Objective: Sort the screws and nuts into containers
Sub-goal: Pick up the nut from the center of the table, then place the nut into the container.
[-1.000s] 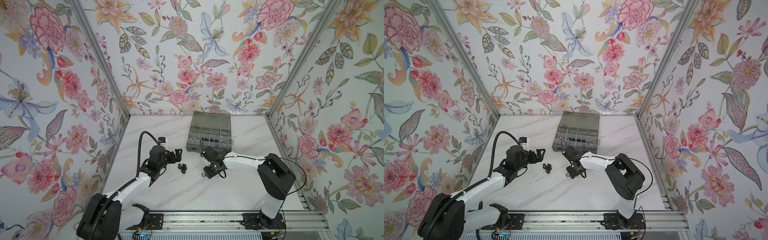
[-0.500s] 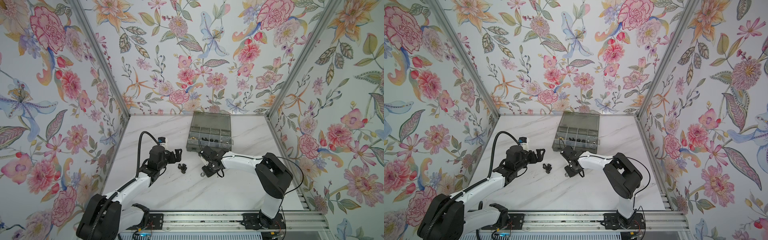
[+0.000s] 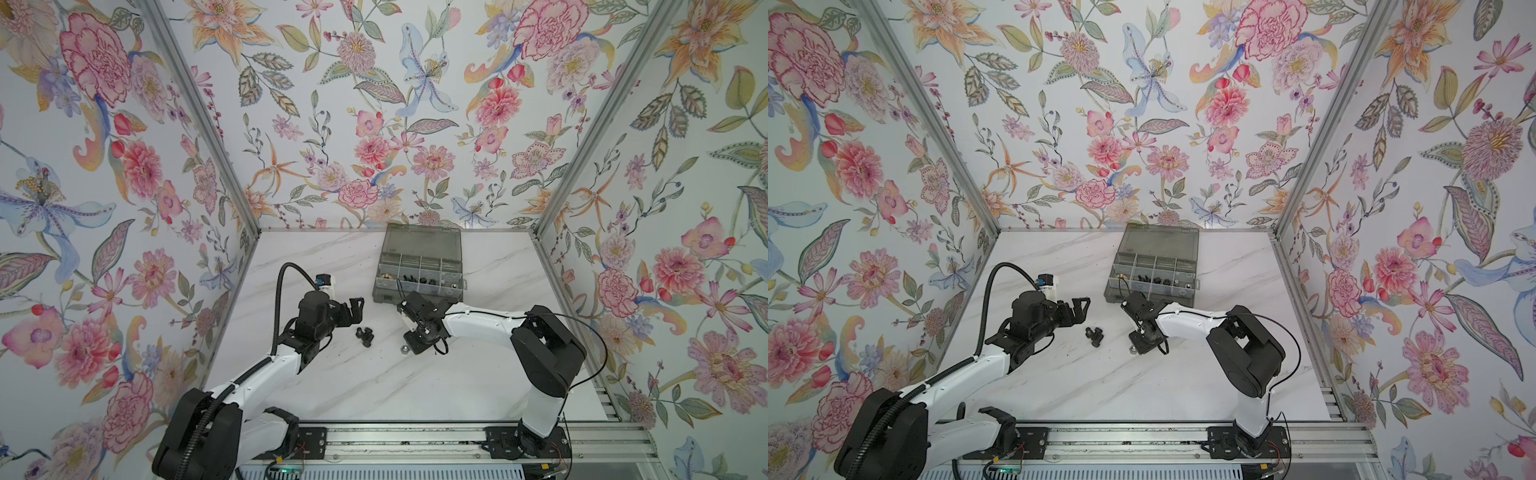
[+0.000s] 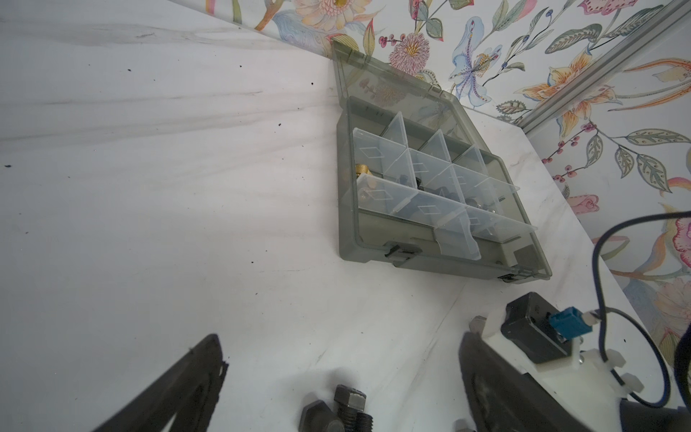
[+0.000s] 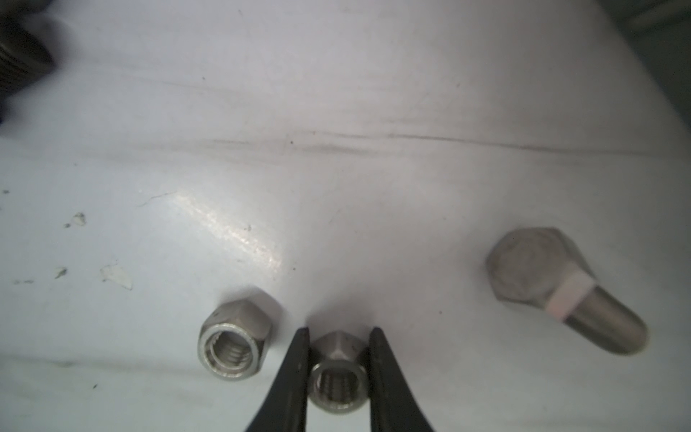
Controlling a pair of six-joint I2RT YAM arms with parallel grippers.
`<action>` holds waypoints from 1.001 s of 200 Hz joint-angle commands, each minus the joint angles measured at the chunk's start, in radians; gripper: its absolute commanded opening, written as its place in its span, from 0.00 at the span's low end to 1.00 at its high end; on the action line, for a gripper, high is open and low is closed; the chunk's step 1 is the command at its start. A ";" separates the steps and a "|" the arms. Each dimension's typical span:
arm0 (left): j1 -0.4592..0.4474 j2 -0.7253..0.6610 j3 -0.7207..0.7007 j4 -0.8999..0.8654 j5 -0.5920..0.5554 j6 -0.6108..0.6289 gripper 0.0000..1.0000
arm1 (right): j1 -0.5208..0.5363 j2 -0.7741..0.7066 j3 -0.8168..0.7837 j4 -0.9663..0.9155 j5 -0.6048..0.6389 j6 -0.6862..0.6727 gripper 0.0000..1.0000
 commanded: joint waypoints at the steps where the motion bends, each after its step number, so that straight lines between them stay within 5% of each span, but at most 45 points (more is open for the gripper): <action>1: 0.010 -0.007 0.004 0.002 -0.008 -0.005 0.99 | -0.018 -0.008 -0.025 -0.025 -0.013 0.000 0.04; 63: 0.012 -0.002 0.011 0.000 -0.006 -0.005 0.99 | -0.073 -0.102 -0.018 -0.027 -0.058 -0.009 0.02; 114: 0.010 0.008 0.027 -0.001 -0.002 -0.001 0.99 | -0.261 -0.216 0.056 -0.028 -0.122 -0.041 0.03; 200: 0.011 0.013 0.023 0.004 -0.002 -0.003 0.99 | -0.528 0.059 0.409 -0.054 -0.047 -0.054 0.03</action>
